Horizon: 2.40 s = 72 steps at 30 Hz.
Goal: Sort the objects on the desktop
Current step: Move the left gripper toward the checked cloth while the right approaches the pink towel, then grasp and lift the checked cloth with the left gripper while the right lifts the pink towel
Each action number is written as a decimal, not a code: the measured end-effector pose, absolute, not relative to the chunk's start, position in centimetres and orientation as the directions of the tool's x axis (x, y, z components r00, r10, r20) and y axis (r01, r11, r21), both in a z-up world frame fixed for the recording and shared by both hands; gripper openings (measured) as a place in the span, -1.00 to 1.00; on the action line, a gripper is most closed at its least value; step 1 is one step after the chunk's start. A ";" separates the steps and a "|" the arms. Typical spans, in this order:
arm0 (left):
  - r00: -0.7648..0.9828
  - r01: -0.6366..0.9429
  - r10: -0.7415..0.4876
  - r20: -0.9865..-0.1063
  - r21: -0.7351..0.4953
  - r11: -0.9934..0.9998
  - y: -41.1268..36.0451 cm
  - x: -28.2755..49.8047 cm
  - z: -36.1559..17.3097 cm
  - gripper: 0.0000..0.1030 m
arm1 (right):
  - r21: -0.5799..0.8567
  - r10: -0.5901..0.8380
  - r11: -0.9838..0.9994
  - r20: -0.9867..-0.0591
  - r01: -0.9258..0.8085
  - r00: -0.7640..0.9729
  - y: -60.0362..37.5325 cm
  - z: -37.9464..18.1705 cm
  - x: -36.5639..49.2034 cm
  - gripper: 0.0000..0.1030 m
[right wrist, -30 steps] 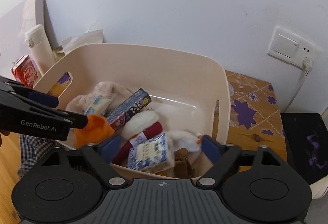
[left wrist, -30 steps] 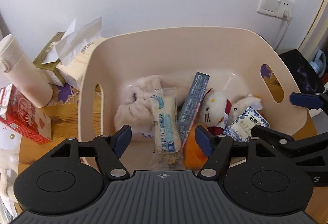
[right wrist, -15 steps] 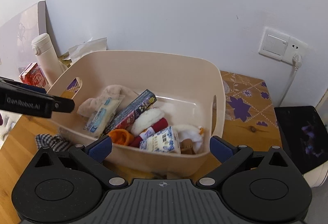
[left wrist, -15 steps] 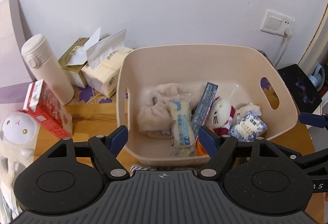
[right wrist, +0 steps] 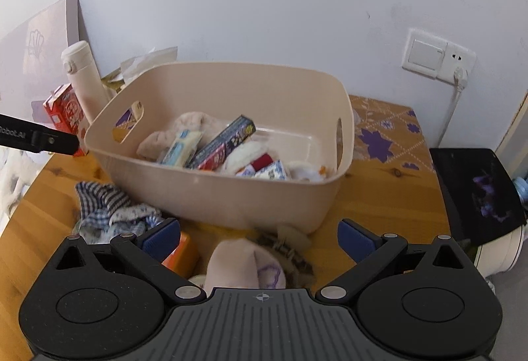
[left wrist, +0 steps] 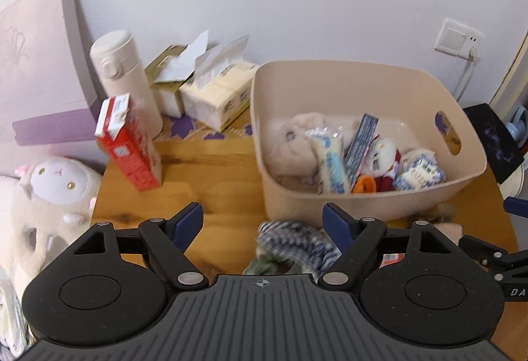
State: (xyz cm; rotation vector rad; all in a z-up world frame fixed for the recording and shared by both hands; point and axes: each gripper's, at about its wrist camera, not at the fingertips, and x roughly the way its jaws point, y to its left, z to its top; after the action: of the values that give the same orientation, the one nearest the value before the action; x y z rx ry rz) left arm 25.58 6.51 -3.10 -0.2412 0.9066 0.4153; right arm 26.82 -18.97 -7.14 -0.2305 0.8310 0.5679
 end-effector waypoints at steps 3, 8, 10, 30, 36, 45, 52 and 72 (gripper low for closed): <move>0.534 -0.445 0.238 -0.811 -0.030 0.895 6.7 24.7 -3.6 0.57 | 0.024 0.378 0.829 -0.761 -0.559 0.527 -19.0 -7.6 26.0 1.00; 0.525 -0.421 0.204 -0.827 -0.043 0.906 6.7 23.7 -4.7 0.57 | 0.017 0.361 0.831 -0.777 -0.557 0.515 -19.4 -8.4 25.1 1.00; 0.518 -0.413 0.199 -0.832 -0.040 0.910 6.3 23.6 -5.2 0.57 | 0.018 0.354 0.833 -0.785 -0.553 0.508 -19.7 -8.9 24.9 1.00; 0.588 -0.230 0.116 -0.801 -0.028 0.973 0.6 24.7 -8.5 0.57 | 0.034 0.331 0.827 -0.837 -0.562 0.435 -20.1 -12.3 25.7 1.00; 0.568 -0.230 0.135 -0.812 0.001 0.973 0.3 25.9 -10.0 0.57 | 0.058 0.343 0.830 -0.837 -0.555 0.426 -20.3 -12.9 26.3 1.00; 0.536 -0.246 0.117 -0.836 -0.022 0.969 1.1 28.0 -11.6 0.21 | 0.090 0.387 0.806 -0.828 -0.585 0.406 -20.3 -13.5 27.2 0.85; 0.518 -0.181 0.117 -0.847 0.025 0.983 0.2 28.7 -12.3 -0.43 | 0.115 0.430 0.765 -0.824 -0.634 0.369 -19.4 -13.4 27.1 0.32; 0.562 -0.163 0.098 -0.821 0.007 0.987 0.3 25.6 -10.1 -0.74 | 0.089 0.453 0.755 -0.787 -0.650 0.418 -20.6 -10.9 24.7 -0.55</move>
State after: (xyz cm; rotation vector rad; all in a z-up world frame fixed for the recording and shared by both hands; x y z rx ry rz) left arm 25.62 0.31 -10.13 -0.0727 0.9618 0.1541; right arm 24.73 -20.63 -10.90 -0.2443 0.9026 0.7004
